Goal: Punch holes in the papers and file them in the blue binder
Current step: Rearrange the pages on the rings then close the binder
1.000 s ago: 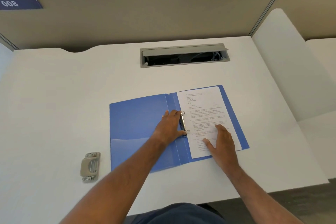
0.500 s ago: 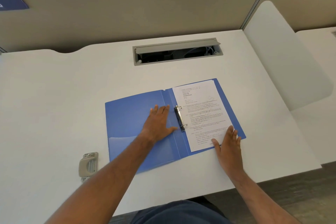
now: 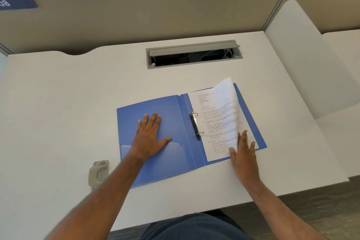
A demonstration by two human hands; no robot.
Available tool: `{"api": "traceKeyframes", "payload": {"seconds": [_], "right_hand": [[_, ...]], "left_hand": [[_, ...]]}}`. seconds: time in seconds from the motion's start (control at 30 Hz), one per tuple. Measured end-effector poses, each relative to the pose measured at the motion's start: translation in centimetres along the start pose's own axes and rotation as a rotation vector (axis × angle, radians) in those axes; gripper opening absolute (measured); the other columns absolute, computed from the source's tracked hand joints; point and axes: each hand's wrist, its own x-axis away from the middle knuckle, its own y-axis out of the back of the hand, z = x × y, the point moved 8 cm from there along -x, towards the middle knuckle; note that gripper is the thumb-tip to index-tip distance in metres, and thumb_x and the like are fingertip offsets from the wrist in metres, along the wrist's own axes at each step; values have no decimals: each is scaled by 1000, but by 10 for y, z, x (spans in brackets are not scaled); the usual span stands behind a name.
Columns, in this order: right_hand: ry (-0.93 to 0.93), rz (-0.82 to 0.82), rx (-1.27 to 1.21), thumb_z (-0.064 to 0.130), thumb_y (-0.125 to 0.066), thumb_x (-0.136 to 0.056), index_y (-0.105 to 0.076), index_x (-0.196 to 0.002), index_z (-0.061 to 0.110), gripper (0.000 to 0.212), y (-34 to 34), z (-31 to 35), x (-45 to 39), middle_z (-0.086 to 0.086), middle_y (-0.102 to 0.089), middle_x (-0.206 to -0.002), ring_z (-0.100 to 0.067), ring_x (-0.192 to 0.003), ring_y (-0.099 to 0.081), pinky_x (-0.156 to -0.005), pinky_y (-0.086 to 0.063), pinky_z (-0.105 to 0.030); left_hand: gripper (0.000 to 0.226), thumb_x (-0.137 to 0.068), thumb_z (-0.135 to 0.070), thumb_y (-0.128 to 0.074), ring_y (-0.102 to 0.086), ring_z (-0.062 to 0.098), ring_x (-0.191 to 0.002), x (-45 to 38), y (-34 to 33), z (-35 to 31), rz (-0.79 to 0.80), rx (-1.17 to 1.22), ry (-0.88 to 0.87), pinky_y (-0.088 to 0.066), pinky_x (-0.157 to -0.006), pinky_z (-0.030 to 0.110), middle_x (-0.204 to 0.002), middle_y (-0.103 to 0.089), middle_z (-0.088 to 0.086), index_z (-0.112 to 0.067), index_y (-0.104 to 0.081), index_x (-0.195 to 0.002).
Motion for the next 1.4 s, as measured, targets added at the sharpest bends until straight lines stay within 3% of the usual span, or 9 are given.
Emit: {"api": "traceKeyframes", "payload": {"seconds": [0.17,0.23,0.33,0.43,0.63,0.77,1.03,1.2,1.4], "right_hand": [[-43,29,-166,26,-61,-107,9,-168,29,93,0,11,2,-3,-22,-176,-40,-164,-4,-119,-39,-59],[-64,31,-242,25,-65,-105,5,-168,33,94,0,17,3,-5,-31,-171,-38,-160,-25,-108,-52,-55],[-78,62,-345,26,-66,-105,-5,-167,35,88,-2,28,6,-2,-41,-162,-24,-134,-56,-77,-63,-26],[-25,92,-403,24,-64,-106,-12,-168,31,81,-4,45,12,3,-40,-162,-16,-128,-54,-63,-56,-8],[165,107,-314,28,-60,-107,-11,-167,37,79,-12,78,31,8,-24,-171,-13,-148,-36,-107,-50,-29],[258,130,-229,30,-59,-108,-4,-165,42,81,-22,96,44,9,-9,-176,-3,-146,-22,-108,-43,-27],[306,253,-68,37,-54,-109,3,-166,39,80,-52,118,53,11,1,-176,-21,-163,-7,-122,-36,-41],[249,382,-13,61,-62,-98,-1,-167,44,93,-70,116,49,18,-4,-176,-31,-165,1,-127,-22,-56],[293,364,-70,73,-71,-84,-22,-159,44,94,-58,104,44,17,-21,-169,-19,-160,-19,-127,-32,-54]], "left_hand": [[96,-93,-78,-30,-15,35,-161,8,-1,13,-68,22,26,-13,-130,57,-173,-24,3,-12,-33,-163],[89,-97,-73,-31,-16,34,-161,13,1,18,-118,60,36,-15,-130,57,-173,-26,3,-12,-34,-162],[81,-102,-66,-29,-17,34,-161,22,1,28,-180,82,71,-17,-129,58,-172,-27,4,-12,-34,-163],[80,-103,-63,-28,-17,35,-161,31,-3,39,-214,46,127,-18,-129,59,-173,-25,5,-12,-30,-164],[85,-102,-66,-25,-20,37,-160,41,-15,46,-200,-13,188,-17,-128,60,-174,-22,7,-9,-26,-165],[86,-102,-67,-24,-20,37,-160,43,-22,49,-180,-19,207,-16,-128,62,-174,-22,7,-10,-25,-165],[85,-102,-66,-21,-18,35,-161,44,-26,50,-171,-46,217,-11,-129,60,-175,-20,6,-11,-23,-166],[83,-103,-65,-23,-18,33,-161,45,-25,50,-186,-59,216,-11,-129,59,-175,-20,6,-12,-22,-167],[81,-103,-61,-29,-16,32,-162,46,-26,50,-195,-56,217,-11,-130,59,-176,-17,5,-12,-21,-167]]}}
